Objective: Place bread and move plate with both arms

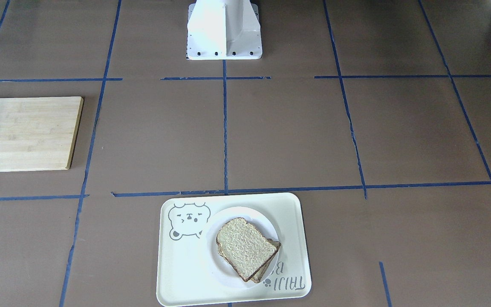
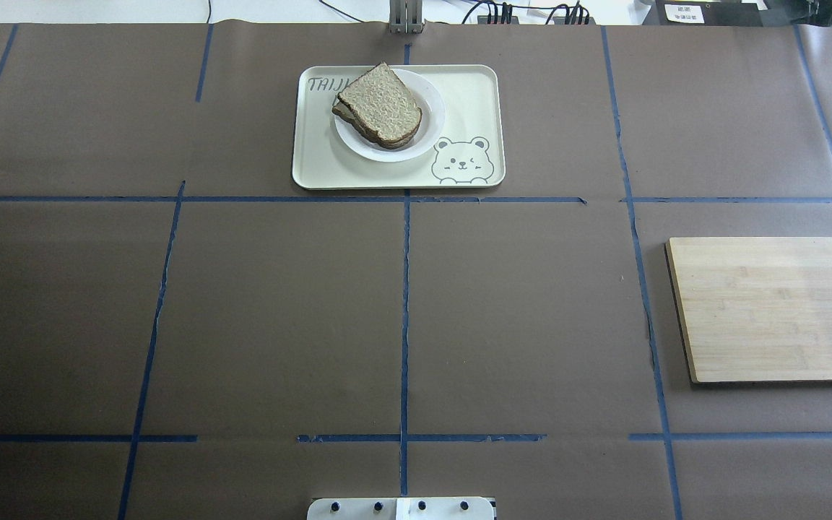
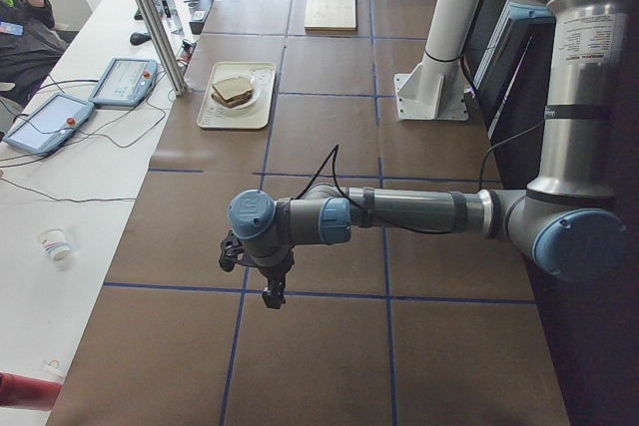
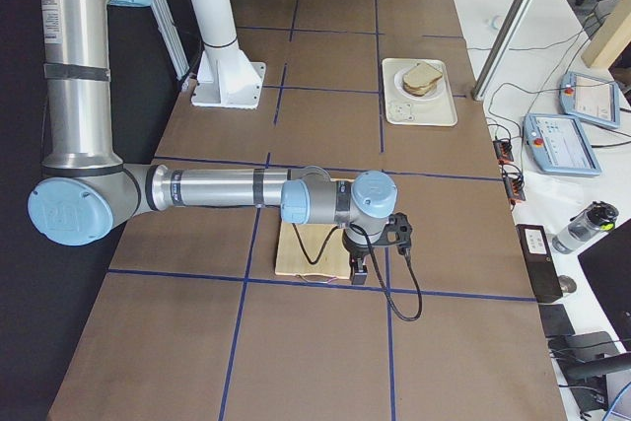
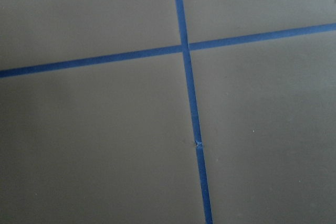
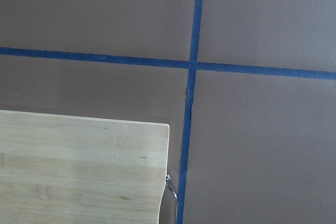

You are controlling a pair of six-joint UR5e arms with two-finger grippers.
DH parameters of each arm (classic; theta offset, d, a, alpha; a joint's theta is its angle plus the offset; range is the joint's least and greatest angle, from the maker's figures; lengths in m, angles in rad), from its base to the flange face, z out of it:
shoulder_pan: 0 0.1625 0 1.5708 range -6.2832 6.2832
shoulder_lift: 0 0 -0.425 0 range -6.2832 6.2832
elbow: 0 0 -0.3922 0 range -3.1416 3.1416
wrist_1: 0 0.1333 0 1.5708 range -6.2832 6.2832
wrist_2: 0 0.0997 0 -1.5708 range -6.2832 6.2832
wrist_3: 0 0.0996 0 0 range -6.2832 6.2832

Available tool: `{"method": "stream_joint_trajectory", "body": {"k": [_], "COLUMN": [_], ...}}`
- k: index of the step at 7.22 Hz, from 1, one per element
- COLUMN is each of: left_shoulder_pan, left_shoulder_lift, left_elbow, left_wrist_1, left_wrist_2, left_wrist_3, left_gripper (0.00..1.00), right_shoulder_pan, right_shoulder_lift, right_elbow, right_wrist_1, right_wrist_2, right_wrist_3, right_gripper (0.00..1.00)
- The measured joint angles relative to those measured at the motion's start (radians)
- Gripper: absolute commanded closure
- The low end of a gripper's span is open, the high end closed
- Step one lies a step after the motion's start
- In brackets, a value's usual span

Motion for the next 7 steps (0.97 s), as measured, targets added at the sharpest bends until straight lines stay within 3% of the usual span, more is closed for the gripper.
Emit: {"method": "stream_joint_trajectory", "body": {"k": [7], "left_shoulder_pan": [0.000], "left_shoulder_lift": [0.001], "left_elbow": [-0.005], "left_wrist_1": [-0.001], "left_wrist_2": [0.000], "left_wrist_3": [-0.004], "left_gripper": [0.00], "right_shoulder_pan": [0.068], "right_shoulder_lift": [-0.051], "right_elbow": [-0.005], "right_wrist_1": [-0.004], "right_wrist_2": [0.011], "right_wrist_3": [0.000], "right_gripper": [0.00]}}
